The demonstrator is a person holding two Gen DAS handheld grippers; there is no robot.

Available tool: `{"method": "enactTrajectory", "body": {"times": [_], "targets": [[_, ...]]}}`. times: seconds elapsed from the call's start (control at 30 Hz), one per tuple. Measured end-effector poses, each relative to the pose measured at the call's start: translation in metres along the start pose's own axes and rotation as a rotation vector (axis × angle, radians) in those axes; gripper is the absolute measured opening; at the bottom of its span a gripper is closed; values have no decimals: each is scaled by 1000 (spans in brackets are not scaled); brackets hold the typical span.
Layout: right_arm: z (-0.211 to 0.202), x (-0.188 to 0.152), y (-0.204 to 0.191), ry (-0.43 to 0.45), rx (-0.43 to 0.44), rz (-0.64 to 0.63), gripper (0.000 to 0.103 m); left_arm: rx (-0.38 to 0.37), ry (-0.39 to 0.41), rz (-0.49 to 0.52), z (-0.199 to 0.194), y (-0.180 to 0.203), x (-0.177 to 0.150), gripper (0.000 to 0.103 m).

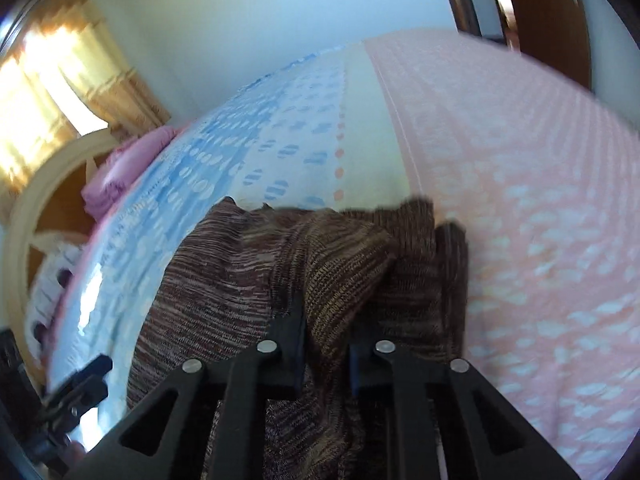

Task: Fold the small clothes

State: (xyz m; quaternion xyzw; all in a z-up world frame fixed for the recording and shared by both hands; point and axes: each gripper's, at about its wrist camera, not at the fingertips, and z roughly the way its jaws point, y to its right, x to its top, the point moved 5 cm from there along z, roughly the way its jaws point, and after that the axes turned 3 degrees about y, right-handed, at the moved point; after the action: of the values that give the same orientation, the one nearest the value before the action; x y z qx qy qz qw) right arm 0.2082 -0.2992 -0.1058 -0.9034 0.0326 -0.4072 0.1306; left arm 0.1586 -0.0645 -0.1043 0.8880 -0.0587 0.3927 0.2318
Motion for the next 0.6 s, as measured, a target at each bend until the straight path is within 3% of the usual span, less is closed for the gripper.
{"method": "enactTrajectory", "body": {"times": [0.13,0.23,0.3,0.33,0.4,0.43,0.5,0.6], "targets": [[-20,16,-5,82,-118,-146,12,23,-17,5,15,-6,-6,63],[2,11,7,23,-206,-187,12,53,-42,44,28,-2,-16,63],[22,-1,20,-42,-193,-155,13,75,-56,83,32,4,-21,63],[18,-3,27,-25,-182,-113,15,81,-55,101,33,6,-22,63],[2,0,40,4,-171,1,36,91,-60,117,35,7,-24,65],[-11,1,47,23,-169,71,39,95,-70,112,36,5,-25,67],[-43,-3,55,75,-125,157,39,78,-77,87,37,1,-24,68],[-85,-26,43,81,-66,178,39,63,-72,70,36,-1,-25,68]]}}
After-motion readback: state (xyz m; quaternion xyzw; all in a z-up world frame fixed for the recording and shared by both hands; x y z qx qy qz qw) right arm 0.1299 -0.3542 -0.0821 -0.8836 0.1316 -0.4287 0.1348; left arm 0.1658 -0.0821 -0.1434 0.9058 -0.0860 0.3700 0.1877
